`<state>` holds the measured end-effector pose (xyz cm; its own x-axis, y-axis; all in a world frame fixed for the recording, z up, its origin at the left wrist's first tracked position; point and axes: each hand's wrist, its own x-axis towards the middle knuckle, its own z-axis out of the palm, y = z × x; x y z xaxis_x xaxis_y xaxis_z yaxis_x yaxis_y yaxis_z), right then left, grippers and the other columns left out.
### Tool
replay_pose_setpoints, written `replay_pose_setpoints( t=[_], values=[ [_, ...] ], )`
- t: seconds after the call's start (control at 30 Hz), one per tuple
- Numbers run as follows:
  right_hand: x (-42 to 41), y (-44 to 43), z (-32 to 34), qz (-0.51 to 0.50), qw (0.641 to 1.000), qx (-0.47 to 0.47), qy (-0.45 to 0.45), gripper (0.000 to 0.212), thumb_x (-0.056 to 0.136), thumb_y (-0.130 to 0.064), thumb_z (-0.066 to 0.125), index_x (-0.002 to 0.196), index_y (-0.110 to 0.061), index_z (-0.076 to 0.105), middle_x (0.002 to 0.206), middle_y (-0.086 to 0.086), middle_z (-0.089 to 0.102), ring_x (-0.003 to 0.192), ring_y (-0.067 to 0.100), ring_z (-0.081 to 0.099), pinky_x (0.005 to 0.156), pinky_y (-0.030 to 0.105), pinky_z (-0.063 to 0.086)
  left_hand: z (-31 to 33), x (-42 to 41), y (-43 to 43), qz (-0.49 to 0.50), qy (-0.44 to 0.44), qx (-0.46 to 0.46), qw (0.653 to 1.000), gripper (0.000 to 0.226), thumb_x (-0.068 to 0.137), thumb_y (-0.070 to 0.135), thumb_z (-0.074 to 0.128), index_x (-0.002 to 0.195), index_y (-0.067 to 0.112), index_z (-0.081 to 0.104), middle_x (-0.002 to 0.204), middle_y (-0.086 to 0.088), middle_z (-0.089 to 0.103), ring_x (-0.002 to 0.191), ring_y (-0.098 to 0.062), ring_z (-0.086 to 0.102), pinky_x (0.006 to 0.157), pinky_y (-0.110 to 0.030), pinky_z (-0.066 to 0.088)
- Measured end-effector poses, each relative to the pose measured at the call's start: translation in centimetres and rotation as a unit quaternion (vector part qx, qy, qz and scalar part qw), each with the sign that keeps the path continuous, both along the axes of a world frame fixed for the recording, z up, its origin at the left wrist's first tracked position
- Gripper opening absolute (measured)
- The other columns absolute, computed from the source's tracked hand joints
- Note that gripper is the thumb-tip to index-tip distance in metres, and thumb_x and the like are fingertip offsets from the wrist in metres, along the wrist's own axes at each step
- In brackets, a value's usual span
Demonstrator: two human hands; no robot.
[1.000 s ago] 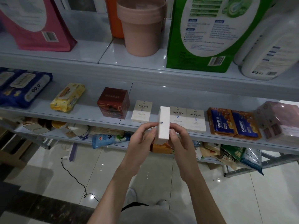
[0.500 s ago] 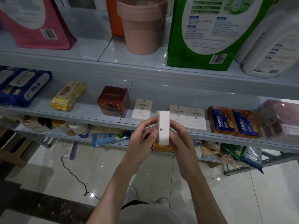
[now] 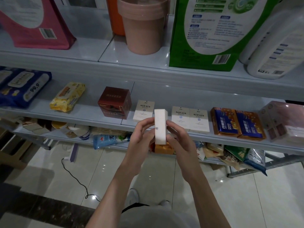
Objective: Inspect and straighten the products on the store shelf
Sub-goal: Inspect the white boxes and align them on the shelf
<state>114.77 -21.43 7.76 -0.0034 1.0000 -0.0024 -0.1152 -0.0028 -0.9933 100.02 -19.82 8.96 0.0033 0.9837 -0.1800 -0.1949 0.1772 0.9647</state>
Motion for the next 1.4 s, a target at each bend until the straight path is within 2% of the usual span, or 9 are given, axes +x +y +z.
replay_pose_setpoints(
  t=[0.23,0.37,0.47,0.57,0.73,0.9,1.07,1.23,1.4],
  values=[
    [0.1,0.3,-0.3,-0.01,1.0,0.002,-0.024,0.041,0.105,-0.013,0.054,0.143,-0.027,0.057,0.135,-0.019,0.065,0.123,0.002,0.061,0.085,0.019,0.055,0.2,0.2,0.1,-0.018,0.017,0.027,0.999,0.03,0.105,0.005,0.049,0.127,0.021,0.061,0.115,0.013,0.072,0.107,-0.007,0.069,0.083,-0.02,0.055],
    [0.2,0.3,0.3,-0.004,0.999,0.015,-0.035,0.04,0.107,-0.006,0.047,0.144,-0.019,0.053,0.114,-0.034,0.069,0.099,-0.007,0.069,0.075,0.015,0.055,0.3,0.3,0.3,-0.014,0.047,0.039,0.998,0.033,0.105,0.006,0.049,0.124,0.03,0.063,0.119,0.014,0.07,0.114,-0.008,0.066,0.091,-0.027,0.056],
    [0.1,0.3,0.1,-0.013,0.999,0.01,-0.048,0.041,0.107,-0.007,0.048,0.146,-0.018,0.052,0.118,-0.029,0.07,0.1,-0.003,0.071,0.079,0.02,0.058,0.0,0.3,0.3,-0.019,0.06,0.042,0.997,0.034,0.106,0.009,0.05,0.128,0.03,0.062,0.126,0.01,0.068,0.12,-0.012,0.064,0.096,-0.031,0.055],
    [0.1,0.5,-0.3,-0.025,0.997,-0.001,-0.067,0.041,0.106,-0.023,0.056,0.146,-0.033,0.055,0.141,-0.009,0.061,0.127,0.008,0.06,0.104,0.039,0.054,-0.1,0.1,0.3,-0.04,0.061,0.052,0.996,0.037,0.106,0.01,0.051,0.137,0.029,0.059,0.136,0.008,0.065,0.127,-0.013,0.06,0.104,-0.033,0.051],
    [0.2,0.7,-0.3,0.0,0.997,0.006,-0.076,0.044,0.104,-0.013,0.057,0.145,-0.028,0.055,0.142,-0.003,0.058,0.124,0.001,0.06,0.089,0.019,0.055,-0.1,0.2,0.5,-0.025,0.046,0.029,0.998,0.036,0.106,0.018,0.051,0.139,0.032,0.058,0.131,0.011,0.068,0.12,-0.01,0.064,0.097,-0.032,0.053],
    [0.4,0.7,-0.6,0.0,0.995,0.025,-0.093,0.037,0.103,-0.013,0.06,0.14,-0.017,0.057,0.144,-0.001,0.057,0.114,0.001,0.065,0.083,0.024,0.059,0.0,0.0,0.7,0.001,0.019,0.003,1.0,0.023,0.106,0.019,0.048,0.124,0.013,0.062,0.104,0.008,0.074,0.093,-0.011,0.068,0.074,-0.022,0.055],
    [0.3,0.8,-0.8,-0.014,0.995,0.016,-0.1,0.043,0.101,-0.034,0.053,0.144,-0.031,0.057,0.144,-0.008,0.055,0.126,0.008,0.059,0.098,0.034,0.056,0.1,0.0,0.4,-0.048,0.026,0.021,0.998,0.035,0.108,0.017,0.045,0.14,0.018,0.058,0.128,-0.002,0.069,0.114,-0.015,0.067,0.085,-0.022,0.055],
    [-0.1,0.7,-0.3,-0.019,0.997,0.005,-0.079,0.038,0.108,-0.023,0.051,0.146,-0.024,0.056,0.145,-0.004,0.053,0.125,-0.006,0.055,0.091,0.014,0.053,-0.1,0.2,0.6,-0.039,0.062,0.019,0.997,0.037,0.107,0.02,0.05,0.143,0.023,0.058,0.14,0.002,0.062,0.13,-0.013,0.059,0.112,-0.039,0.046],
    [-0.1,0.9,-0.6,-0.022,0.995,0.003,-0.093,0.037,0.11,-0.027,0.046,0.145,-0.032,0.057,0.145,-0.014,0.052,0.129,-0.007,0.051,0.1,0.012,0.047,0.0,0.5,0.5,-0.036,0.087,0.021,0.995,0.036,0.107,0.021,0.051,0.141,0.028,0.06,0.139,0.007,0.06,0.123,-0.005,0.06,0.107,-0.033,0.048]
  ],
)
